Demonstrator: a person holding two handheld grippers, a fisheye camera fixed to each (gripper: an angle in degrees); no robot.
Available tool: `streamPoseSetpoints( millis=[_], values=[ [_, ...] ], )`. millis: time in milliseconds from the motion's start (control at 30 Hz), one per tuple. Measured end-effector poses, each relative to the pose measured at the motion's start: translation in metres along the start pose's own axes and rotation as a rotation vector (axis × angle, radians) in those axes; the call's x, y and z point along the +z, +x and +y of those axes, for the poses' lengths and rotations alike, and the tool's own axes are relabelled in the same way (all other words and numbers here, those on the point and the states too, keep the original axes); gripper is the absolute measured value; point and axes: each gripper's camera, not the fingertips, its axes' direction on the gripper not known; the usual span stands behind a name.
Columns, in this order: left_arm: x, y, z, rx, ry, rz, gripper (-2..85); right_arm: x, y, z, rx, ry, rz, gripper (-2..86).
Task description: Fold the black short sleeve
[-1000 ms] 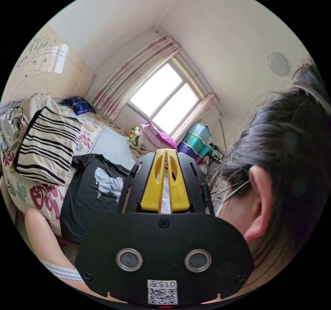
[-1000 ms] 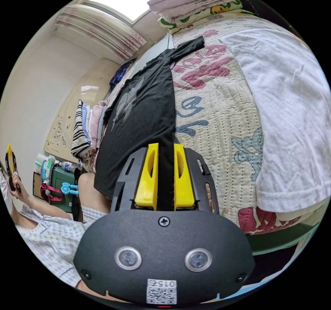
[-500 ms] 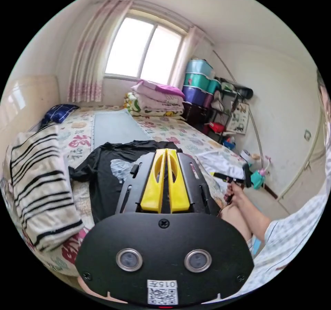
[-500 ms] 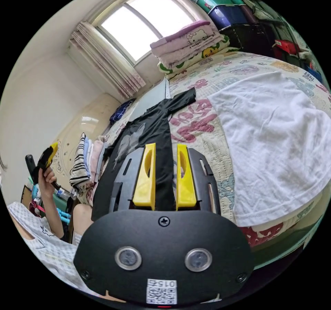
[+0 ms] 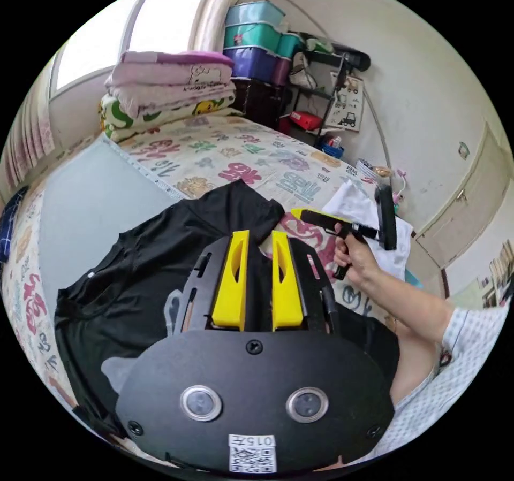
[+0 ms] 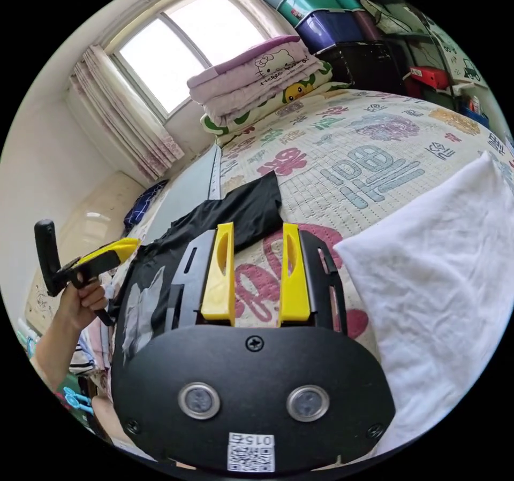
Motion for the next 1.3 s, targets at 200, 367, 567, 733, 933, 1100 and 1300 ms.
streamPoseSetpoints(
  millis=[200, 367, 567, 733, 933, 1100, 1300],
  values=[
    [0.145, -0.026, -0.103, -0.096, -0.046, -0.001, 10.2, 0.051, 0.013, 0.001, 0.064, -0.047, -0.003, 8.9],
    [0.265, -0.013, -0.156, -0.127, -0.089, -0.122, 10.9, 0.077, -0.025, 0.004, -0.034, -0.081, 0.216, 7.8],
    [0.360, -0.007, -0.154, -0.132, -0.142, -0.231, 7.7, 0.088, -0.020, 0.011, 0.001, -0.071, 0.174, 4.8],
    [0.363, -0.016, -0.144, -0.176, -0.113, -0.189, 1.9, 0.104, -0.039, 0.019, -0.087, -0.102, 0.252, 0.9],
    [0.273, -0.047, -0.094, -0.223, 0.059, -0.124, 0.6, 0.094, -0.036, 0.030, -0.118, -0.074, 0.128, 0.2],
    [0.182, -0.062, -0.021, -0.178, 0.119, -0.140, 0.6, 0.042, -0.093, 0.046, -0.358, -0.019, -0.060, 0.4],
    [0.116, -0.078, 0.092, -0.163, 0.018, -0.167, 1.3, 0.057, -0.135, 0.101, -0.546, -0.305, -0.191, 1.3]
  ],
)
